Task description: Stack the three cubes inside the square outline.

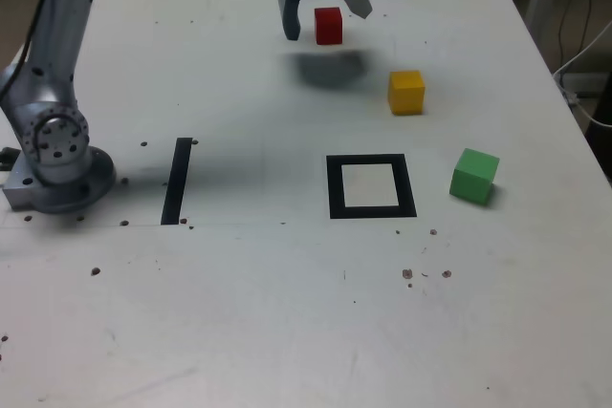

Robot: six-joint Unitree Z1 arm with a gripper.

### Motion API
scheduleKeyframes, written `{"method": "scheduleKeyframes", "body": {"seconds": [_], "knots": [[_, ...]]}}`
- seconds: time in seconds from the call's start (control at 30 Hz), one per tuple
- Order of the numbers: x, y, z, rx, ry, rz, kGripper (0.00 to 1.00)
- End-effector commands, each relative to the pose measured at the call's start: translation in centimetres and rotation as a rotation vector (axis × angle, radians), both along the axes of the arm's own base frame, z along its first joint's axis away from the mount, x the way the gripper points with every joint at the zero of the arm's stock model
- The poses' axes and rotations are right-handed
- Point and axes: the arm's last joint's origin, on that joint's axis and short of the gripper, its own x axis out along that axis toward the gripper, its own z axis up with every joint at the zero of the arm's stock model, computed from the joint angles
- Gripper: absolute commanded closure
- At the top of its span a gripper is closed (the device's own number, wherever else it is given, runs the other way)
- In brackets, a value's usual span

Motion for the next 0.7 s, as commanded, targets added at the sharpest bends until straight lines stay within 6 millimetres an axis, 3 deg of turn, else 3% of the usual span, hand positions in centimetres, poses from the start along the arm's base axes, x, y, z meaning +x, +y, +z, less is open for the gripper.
{"method": "scheduleKeyframes", "body": {"seconds": [0.0, 0.47, 0.67], "knots": [[0.1, 1.0, -0.3, -0.006, 0.010, 0.005, 0.01], [0.9, 5.2, -1.9, -0.098, 0.035, -0.042, 0.06], [1.3, 6.3, -2.9, -0.145, 0.060, -0.060, 0.21]]}}
